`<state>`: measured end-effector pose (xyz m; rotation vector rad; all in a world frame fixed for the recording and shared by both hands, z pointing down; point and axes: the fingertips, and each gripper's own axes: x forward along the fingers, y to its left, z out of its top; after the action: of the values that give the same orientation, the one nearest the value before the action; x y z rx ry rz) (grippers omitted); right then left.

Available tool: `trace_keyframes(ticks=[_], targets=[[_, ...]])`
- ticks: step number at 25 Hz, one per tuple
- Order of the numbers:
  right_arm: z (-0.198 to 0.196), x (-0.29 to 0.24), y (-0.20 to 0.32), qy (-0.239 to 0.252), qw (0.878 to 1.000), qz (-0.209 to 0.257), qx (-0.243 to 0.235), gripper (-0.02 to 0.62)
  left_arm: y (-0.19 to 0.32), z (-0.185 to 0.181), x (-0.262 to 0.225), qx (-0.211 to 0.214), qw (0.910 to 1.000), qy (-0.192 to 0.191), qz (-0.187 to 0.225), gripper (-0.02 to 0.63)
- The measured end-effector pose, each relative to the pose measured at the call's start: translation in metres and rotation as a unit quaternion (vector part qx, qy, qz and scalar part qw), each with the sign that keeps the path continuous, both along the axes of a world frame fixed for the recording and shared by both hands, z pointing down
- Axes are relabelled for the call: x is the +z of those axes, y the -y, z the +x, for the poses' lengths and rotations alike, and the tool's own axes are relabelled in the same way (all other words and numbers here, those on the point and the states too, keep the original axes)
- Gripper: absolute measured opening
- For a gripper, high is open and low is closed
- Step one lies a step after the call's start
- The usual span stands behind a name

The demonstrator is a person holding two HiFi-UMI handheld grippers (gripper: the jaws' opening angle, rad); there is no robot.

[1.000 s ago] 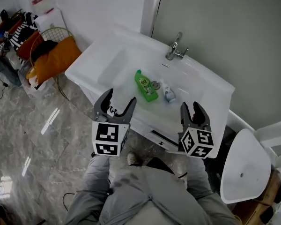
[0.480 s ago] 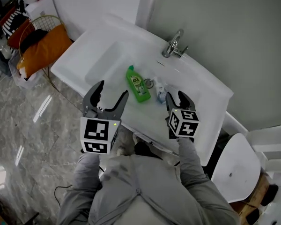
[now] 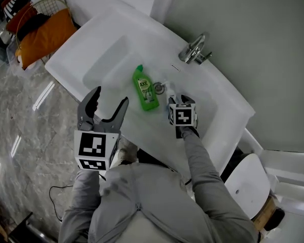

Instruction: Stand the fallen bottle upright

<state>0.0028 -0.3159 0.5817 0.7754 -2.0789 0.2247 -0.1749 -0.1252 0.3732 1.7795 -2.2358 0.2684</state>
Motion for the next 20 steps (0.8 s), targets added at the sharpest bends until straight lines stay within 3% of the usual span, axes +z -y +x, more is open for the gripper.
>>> trace_keyframes(ticks=[7,20], targets=[[-0.006,0.073,0.012,-0.072,0.996,-0.046,-0.033,0.192,0.001,-0.011,0.022,-0.033,0.9991,-0.011,-0.025,0.354],[-0.029,0.108,0.011,-0.156,0.977,-0.124,-0.078,0.249,0.001,-0.024,0.039,-0.06,0.9969,-0.021,-0.046,0.354]])
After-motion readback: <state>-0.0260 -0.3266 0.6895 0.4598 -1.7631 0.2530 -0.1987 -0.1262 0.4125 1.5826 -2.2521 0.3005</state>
